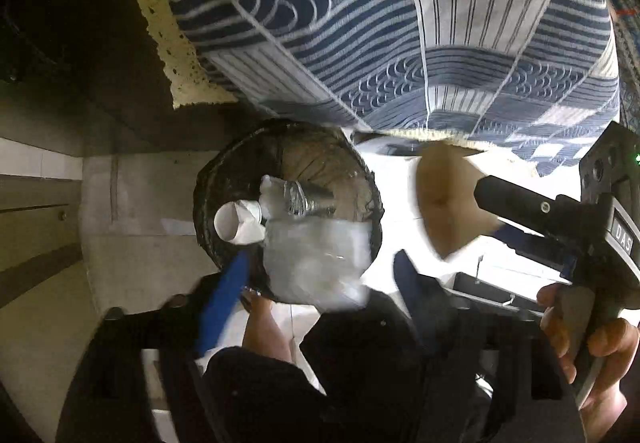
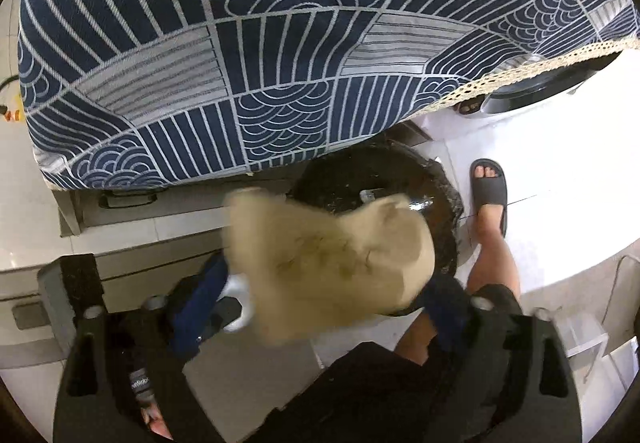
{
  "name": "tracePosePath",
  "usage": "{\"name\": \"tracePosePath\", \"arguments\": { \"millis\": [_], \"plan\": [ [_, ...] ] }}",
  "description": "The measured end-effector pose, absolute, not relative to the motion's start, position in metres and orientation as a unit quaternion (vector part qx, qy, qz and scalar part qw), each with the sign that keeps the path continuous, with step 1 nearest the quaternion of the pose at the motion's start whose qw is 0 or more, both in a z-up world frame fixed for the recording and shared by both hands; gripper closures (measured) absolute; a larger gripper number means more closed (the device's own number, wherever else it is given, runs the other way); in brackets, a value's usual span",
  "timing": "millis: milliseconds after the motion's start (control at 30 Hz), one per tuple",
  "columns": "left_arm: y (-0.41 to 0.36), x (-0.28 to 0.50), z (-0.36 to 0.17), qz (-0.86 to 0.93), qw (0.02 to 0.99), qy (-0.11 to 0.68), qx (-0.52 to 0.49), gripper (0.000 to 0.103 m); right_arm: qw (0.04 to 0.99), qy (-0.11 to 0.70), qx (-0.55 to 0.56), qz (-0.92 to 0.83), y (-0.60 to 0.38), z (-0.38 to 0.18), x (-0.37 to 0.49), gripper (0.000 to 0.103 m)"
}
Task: Collect trash
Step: 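Open both tools over the bin, dropping the white bag and paper cone, then raise both empty tools back up over the table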
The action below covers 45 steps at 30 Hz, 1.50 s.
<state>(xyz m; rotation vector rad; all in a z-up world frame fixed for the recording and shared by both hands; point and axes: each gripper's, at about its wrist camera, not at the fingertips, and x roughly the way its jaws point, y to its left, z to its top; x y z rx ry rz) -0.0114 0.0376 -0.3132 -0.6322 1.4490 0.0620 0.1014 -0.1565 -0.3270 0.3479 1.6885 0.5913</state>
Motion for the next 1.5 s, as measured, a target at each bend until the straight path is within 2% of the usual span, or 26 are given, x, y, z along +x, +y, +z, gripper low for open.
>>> {"name": "tracePosePath", "arguments": {
  "millis": [700,1500],
  "plan": [
    [0.059,-0.011,-0.299,0.042,0.71,0.642,-0.285,0.025,0.622,0.728,0.16,0.241,-0.168,-0.313,0.103,0.009],
    [0.064,-0.02,-0.222,0.009,0.771,0.583,-0.257,0.025,0.685,0.674,0.118,0.25,-0.166,-0.229,0.083,0.009]
  ]
}}
